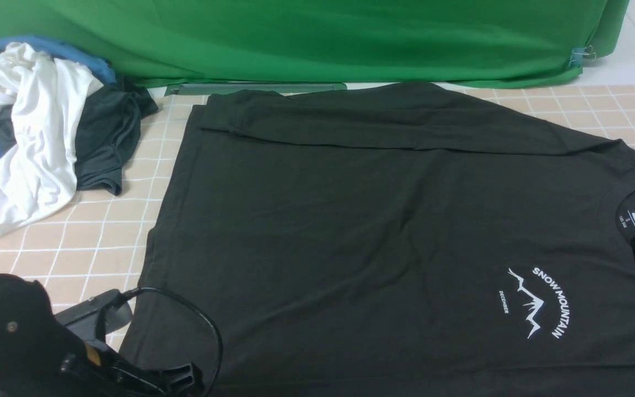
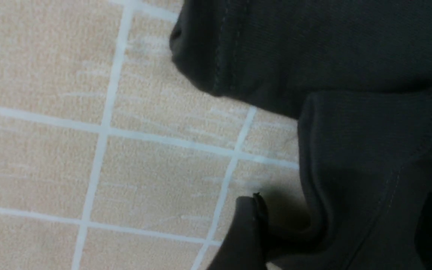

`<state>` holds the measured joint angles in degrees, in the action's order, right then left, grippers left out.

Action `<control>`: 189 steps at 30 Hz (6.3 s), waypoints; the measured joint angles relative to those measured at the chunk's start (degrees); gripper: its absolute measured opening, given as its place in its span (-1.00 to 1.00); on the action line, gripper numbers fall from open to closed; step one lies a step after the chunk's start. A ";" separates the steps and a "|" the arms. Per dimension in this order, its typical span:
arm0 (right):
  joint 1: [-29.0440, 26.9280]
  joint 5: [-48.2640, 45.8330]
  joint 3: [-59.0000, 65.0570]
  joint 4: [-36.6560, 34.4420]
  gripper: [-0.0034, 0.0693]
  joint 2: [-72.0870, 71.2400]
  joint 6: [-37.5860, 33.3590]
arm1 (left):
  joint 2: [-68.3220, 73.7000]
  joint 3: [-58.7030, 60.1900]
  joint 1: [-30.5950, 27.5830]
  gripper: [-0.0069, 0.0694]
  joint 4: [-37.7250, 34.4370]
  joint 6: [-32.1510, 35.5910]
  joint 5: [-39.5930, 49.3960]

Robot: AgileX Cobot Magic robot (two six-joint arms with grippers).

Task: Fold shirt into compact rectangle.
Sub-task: 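Grasp the left edge of the dark T-shirt lying flat on the table, then fold the left side of the black T-shirt inward over its body, then grab the top left corner of the dark shirt with the left gripper, then fold the left side of the dark shirt inward over its body with the left gripper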

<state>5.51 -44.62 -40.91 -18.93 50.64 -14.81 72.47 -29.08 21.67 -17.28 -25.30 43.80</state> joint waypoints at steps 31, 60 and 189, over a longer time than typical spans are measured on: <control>0.00 -1.32 0.00 0.00 -0.73 0.00 -0.41 | -5.73 -3.32 0.00 -0.74 -1.65 2.82 2.53; 0.00 -1.32 0.00 0.00 -0.63 0.00 -0.41 | 19.19 -33.10 -7.54 -0.74 27.35 1.00 -12.51; 0.00 16.66 0.00 -5.98 -0.41 0.00 3.67 | 62.54 -94.21 -13.71 -0.78 1.42 -8.05 11.40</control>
<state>5.51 -27.96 -40.91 -24.91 50.64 -11.14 135.01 -123.29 7.96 -15.86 -33.35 55.20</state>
